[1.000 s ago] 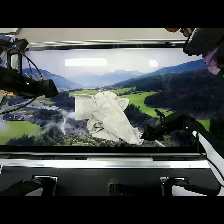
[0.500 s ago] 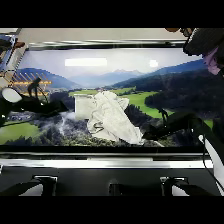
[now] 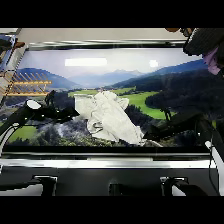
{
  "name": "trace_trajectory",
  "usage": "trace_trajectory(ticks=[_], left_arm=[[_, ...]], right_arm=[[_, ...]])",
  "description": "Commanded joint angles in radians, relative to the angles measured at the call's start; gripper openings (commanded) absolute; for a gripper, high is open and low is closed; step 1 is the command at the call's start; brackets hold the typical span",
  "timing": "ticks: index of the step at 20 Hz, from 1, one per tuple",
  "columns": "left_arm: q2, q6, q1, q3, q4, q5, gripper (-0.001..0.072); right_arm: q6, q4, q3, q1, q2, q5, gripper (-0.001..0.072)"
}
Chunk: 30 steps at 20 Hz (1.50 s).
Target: Fold the clothes and pants, and hang the long-sleeved shirts on hangers.
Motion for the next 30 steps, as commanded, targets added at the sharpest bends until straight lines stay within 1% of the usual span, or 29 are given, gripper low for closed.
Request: trace_trajectory(ticks=[1, 7, 10, 11, 12, 13, 15, 17, 20, 23, 26, 28, 30], left_arm=[[-0.033, 0.035, -0.008, -0.004, -0.027, 0.04, 0.0599], [-0.062, 0.035, -0.013, -0.004, -0.027, 0.072, 0.0598], [-0.087, 0.035, -0.049, -0.004, -0.028, 0.071, 0.0596], [-0.095, 0.035, -0.064, -0.004, -0.028, 0.071, 0.0501], [-0.1, 0.035, -0.077, -0.004, -0.031, 0.071, 0.0267], [-0.1, 0.037, -0.084, -0.003, -0.05, 0.071, 0.0016], [-0.091, 0.036, -0.08, 0.021, -0.088, 0.056, 0.0015], [-0.062, 0.036, -0.063, 0.089, -0.087, 0.019, 0.0014], [0.032, 0.034, -0.016, 0.262, -0.046, -0.021, 0.0013], [0.13, -0.043, 0.026, 0.516, 0.088, -0.074, 0.0013], [0.219, -0.124, 0.05, 0.812, 0.266, -0.139, 0.0013], [0.285, -0.192, 0.061, 0.985, 0.396, -0.153, 0.0013], [0.355, -0.257, 0.074, 1.107, 0.505, -0.153, 0.0014]], right_arm=[[0.023, 0.001, 0.002, 0.001, 0.031, -0.003, 0.0036], [0.034, 0.008, 0.002, 0.001, 0.045, -0.006, 0.0036], [0.039, 0.007, 0.002, 0.001, 0.056, -0.002, 0.0036], [0.041, 0.007, 0.002, 0.001, 0.063, 0.004, 0.0036], [0.042, 0.007, 0.002, 0.001, 0.074, 0.017, 0.0036], [0.046, 0.007, 0.002, 0.001, 0.089, 0.035, 0.0036], [0.048, 0.006, 0.004, 0.001, 0.125, 0.081, 0.0035], [0.048, -0.002, 0.04, 0.001, 0.161, 0.129, 0.0035], [0.044, -0.048, 0.192, 0.001, 0.2, 0.201, 0.0035], [0.028, -0.139, 0.441, 0.001, 0.213, 0.228, 0.0035], [-0.002, -0.177, 0.717, 0.001, 0.218, 0.223, 0.0035], [-0.016, -0.201, 0.89, 0.001, 0.236, 0.223, 0.0035], [-0.016, -0.24, 1.022, 0.001, 0.274, 0.222, 0.0035]])
